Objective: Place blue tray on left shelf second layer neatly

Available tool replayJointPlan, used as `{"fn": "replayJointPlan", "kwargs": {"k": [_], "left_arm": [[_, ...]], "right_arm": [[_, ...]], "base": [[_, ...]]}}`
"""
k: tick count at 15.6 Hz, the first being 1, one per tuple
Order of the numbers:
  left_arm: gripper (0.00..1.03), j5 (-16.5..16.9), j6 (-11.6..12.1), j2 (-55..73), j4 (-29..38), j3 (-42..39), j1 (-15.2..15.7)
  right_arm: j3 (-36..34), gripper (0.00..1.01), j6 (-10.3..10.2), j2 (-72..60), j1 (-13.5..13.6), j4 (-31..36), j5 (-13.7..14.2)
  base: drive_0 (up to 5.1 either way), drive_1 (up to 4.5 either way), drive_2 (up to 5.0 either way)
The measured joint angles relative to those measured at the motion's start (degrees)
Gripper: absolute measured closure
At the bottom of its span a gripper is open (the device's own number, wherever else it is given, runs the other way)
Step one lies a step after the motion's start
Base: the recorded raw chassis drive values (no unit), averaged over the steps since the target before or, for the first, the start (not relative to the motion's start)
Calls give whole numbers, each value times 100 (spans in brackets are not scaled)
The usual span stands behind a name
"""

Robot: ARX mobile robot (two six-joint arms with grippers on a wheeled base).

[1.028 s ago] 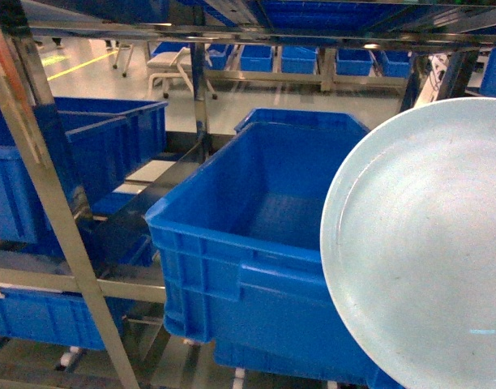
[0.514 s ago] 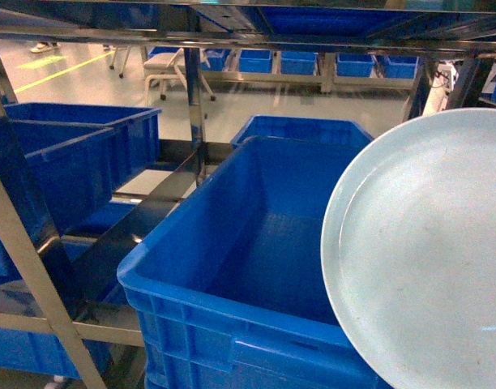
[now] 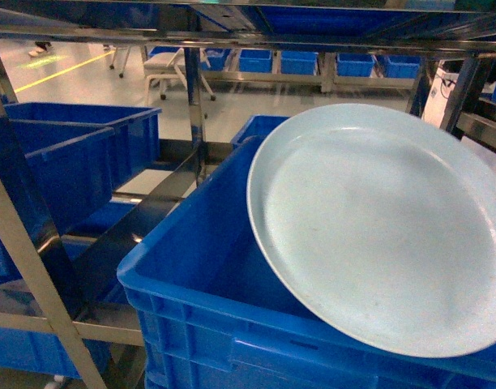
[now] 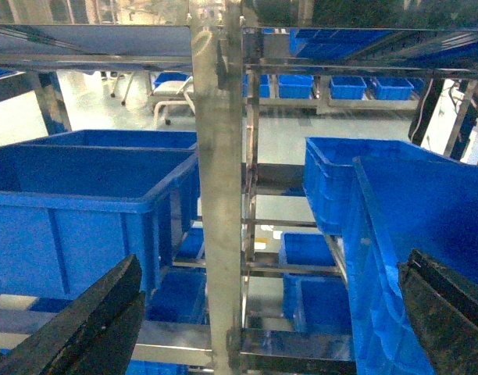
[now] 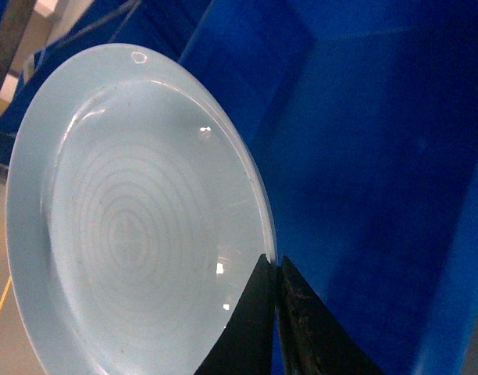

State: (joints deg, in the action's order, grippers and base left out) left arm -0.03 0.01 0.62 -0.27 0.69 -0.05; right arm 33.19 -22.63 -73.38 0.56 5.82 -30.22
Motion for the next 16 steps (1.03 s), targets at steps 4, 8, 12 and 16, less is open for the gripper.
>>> {"fn": "replayJointPlan", "kwargs": {"k": [4,8,12,16], "left_arm": [[5,0,0,0,0,0,0],[5,-2,0,0,2,0,0],[5,0,0,0,2,0,0],[5,0,0,0,2,0,0]], "right_arm": [[1010,99,-247,-1707,859,111,337],[2258,99,-387,-3351,1005,-90,1143],[3023,99,-640,-3980,1165,-87,1386],[2907,56,-938,-3995,1222,433,1290]], "base": [[0,0,0],[0,0,0],[0,0,0],[0,0,0]]}}
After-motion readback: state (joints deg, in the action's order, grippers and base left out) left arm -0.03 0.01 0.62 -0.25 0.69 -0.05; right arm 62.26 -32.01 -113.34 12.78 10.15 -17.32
